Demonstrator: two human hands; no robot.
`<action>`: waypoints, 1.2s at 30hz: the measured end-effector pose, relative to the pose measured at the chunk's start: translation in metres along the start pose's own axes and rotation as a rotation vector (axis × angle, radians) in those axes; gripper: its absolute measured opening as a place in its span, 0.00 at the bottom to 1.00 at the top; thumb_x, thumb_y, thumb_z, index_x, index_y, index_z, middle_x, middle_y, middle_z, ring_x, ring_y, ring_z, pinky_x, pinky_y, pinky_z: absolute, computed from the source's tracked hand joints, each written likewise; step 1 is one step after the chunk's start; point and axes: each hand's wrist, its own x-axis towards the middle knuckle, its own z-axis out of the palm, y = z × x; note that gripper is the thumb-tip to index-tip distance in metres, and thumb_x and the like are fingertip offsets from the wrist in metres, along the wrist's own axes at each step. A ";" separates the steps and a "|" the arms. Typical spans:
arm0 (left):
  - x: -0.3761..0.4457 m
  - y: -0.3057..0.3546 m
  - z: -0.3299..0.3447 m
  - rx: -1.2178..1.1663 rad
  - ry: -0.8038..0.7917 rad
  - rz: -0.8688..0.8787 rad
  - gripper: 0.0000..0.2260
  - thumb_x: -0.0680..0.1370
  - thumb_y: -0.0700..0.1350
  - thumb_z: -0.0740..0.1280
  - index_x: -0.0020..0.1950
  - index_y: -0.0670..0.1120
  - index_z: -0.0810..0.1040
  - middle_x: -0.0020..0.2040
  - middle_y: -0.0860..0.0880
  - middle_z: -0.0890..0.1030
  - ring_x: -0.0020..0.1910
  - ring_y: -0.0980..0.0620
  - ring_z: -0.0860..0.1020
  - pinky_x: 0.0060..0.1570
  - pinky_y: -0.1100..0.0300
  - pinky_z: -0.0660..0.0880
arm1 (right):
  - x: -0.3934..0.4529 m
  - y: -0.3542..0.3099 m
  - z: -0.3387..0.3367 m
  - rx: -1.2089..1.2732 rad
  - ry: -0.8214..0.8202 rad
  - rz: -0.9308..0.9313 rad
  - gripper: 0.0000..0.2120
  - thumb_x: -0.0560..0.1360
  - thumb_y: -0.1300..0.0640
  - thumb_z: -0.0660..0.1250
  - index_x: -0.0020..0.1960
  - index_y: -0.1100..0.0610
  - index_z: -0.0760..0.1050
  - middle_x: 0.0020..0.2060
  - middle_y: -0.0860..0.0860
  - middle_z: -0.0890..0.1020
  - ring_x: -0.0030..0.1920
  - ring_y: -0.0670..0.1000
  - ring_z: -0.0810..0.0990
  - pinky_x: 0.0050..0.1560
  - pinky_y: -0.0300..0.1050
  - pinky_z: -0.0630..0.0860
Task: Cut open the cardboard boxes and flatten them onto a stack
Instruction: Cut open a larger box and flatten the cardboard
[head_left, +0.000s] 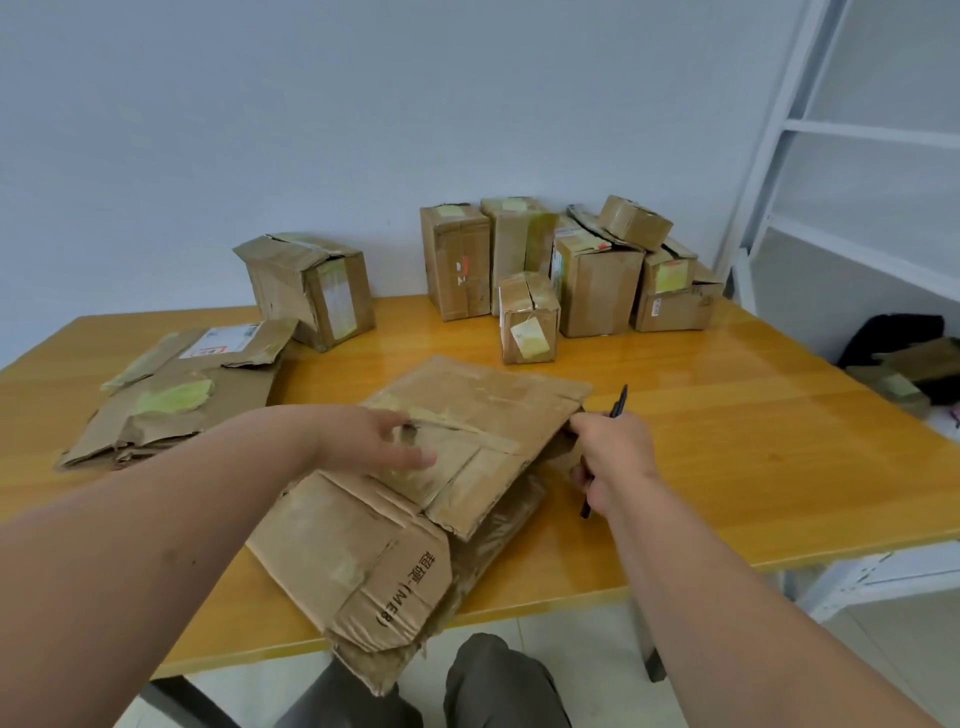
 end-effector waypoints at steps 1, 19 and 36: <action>0.000 0.001 0.004 0.051 -0.009 0.000 0.42 0.71 0.72 0.63 0.80 0.58 0.52 0.79 0.50 0.58 0.77 0.46 0.58 0.74 0.48 0.56 | -0.001 0.000 -0.002 0.031 0.014 0.048 0.04 0.76 0.63 0.63 0.46 0.57 0.69 0.29 0.53 0.68 0.26 0.52 0.63 0.28 0.44 0.65; -0.001 -0.029 0.049 0.444 0.152 0.176 0.44 0.65 0.75 0.37 0.79 0.59 0.38 0.80 0.53 0.36 0.78 0.48 0.35 0.76 0.47 0.39 | -0.014 0.020 0.015 -1.471 -0.203 -0.811 0.15 0.81 0.51 0.55 0.65 0.48 0.71 0.60 0.49 0.75 0.55 0.56 0.76 0.47 0.49 0.74; 0.005 -0.073 0.059 0.134 0.163 -0.084 0.30 0.79 0.68 0.48 0.78 0.64 0.40 0.80 0.55 0.39 0.79 0.42 0.39 0.73 0.32 0.47 | -0.022 -0.001 0.028 -1.520 -0.234 -0.619 0.15 0.82 0.45 0.54 0.59 0.49 0.75 0.45 0.50 0.75 0.44 0.53 0.76 0.39 0.46 0.74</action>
